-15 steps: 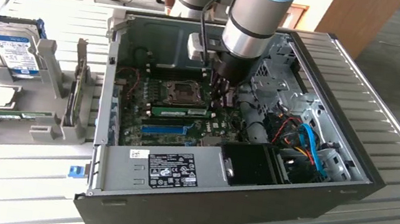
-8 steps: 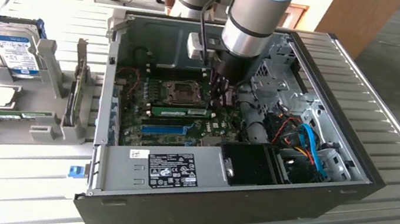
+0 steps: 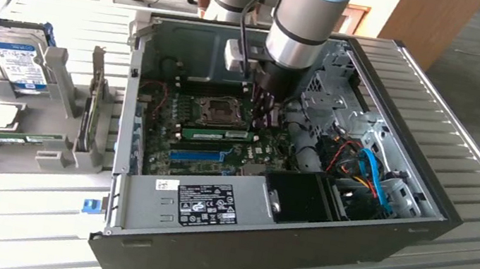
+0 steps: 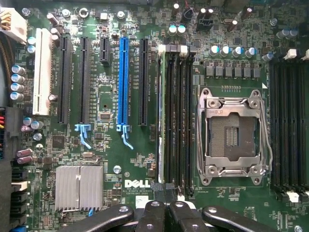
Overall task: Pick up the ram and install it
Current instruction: 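Press down the ram until it locks into place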
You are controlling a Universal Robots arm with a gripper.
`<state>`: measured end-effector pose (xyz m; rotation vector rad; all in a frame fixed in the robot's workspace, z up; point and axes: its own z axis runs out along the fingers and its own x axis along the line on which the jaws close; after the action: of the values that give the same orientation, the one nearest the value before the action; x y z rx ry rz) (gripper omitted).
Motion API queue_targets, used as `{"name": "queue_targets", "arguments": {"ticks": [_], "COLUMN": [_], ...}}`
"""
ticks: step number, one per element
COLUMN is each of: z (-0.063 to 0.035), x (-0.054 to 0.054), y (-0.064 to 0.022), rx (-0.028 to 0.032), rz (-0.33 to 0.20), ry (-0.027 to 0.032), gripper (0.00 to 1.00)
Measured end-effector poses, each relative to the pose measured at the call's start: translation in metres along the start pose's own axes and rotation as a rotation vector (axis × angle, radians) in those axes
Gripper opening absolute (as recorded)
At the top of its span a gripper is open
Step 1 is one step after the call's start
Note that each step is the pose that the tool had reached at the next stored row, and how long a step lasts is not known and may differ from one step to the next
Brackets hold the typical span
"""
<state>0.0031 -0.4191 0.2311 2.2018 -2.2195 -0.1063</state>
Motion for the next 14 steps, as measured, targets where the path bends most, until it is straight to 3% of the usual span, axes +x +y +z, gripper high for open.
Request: {"name": "queue_targets", "arguments": {"ticks": [14], "z": [0.0040], "x": [0.0003], "y": [-0.0002], "rx": [-0.0001], "rz": [0.000], "ry": [0.0003], "gripper": [0.11]}}
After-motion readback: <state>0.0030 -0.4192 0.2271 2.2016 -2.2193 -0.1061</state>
